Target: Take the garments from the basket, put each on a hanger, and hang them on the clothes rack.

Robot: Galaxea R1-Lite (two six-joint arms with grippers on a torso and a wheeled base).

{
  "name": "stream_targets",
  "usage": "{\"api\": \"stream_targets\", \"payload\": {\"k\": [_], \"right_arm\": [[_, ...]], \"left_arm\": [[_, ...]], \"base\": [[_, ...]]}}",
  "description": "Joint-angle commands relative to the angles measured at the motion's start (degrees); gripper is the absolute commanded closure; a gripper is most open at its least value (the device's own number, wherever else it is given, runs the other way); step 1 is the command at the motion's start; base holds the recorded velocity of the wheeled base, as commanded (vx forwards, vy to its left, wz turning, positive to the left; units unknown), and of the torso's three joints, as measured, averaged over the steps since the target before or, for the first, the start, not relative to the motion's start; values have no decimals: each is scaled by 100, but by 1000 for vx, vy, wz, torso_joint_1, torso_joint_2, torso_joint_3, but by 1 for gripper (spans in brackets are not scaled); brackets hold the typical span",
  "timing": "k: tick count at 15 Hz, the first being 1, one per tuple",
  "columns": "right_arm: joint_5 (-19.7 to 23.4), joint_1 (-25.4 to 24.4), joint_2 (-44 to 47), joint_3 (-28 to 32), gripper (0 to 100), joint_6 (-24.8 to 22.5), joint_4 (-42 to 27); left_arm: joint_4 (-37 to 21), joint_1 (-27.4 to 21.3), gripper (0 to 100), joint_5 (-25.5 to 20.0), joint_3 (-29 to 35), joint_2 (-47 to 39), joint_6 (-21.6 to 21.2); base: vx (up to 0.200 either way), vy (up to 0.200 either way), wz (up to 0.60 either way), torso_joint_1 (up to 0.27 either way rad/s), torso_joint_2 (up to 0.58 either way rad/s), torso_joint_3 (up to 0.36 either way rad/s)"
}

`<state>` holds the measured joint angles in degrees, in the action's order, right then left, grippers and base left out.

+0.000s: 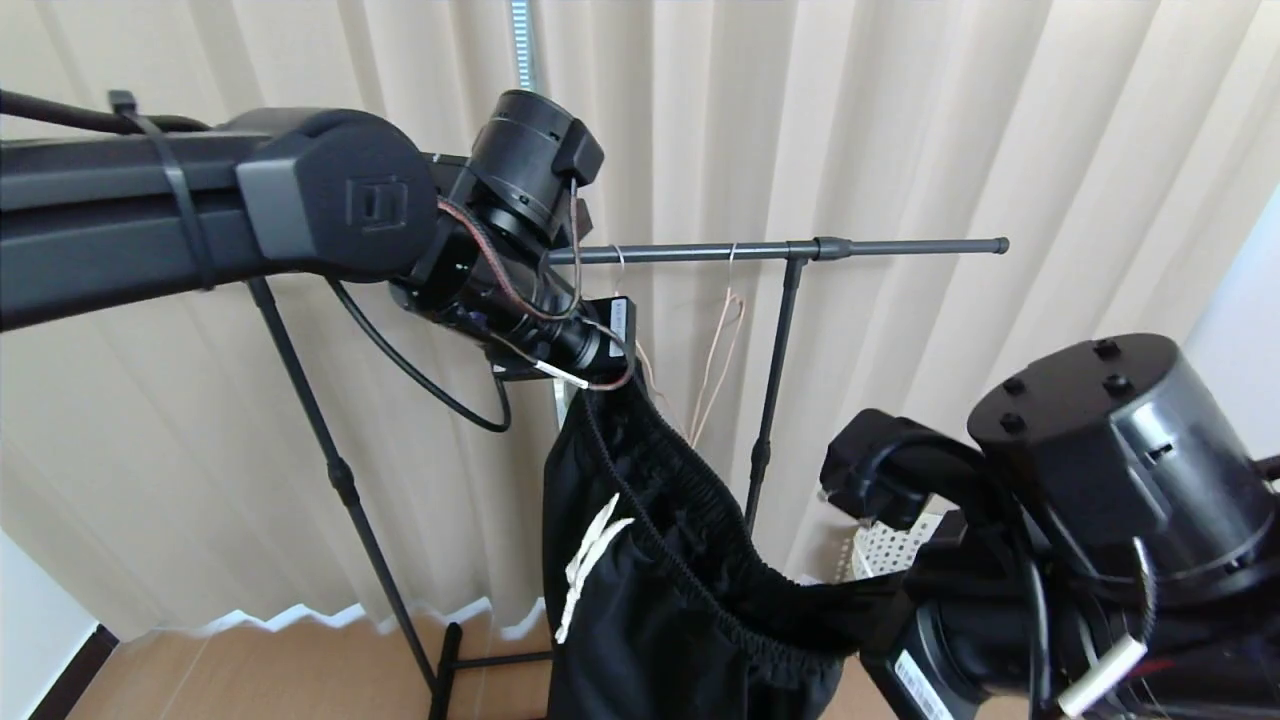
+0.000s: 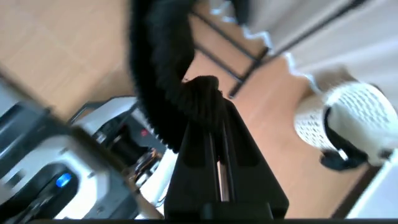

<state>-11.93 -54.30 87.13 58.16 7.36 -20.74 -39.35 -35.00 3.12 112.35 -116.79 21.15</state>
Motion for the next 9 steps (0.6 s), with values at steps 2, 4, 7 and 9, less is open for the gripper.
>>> {"api": "stream_targets", "payload": {"k": [2, 4, 7, 9], "right_arm": [[244, -1206, 85, -42, 100, 529, 140], [279, -1672, 384, -33, 100, 1215, 711], [104, -2041, 788, 178, 100, 2226, 1019], [-90, -1936, 621, 116, 100, 2252, 931]], "left_arm": [[226, -148, 100, -40, 224, -468, -173], [393, -235, 100, -40, 224, -494, -164], [367, -358, 100, -31, 224, -468, -164], [314, -358, 100, -31, 224, -398, -164]], "base": [[0, 0, 0, 0, 0, 0], [0, 0, 0, 0, 0, 0], [0, 0, 0, 0, 0, 0], [0, 0, 0, 0, 0, 0]]}}
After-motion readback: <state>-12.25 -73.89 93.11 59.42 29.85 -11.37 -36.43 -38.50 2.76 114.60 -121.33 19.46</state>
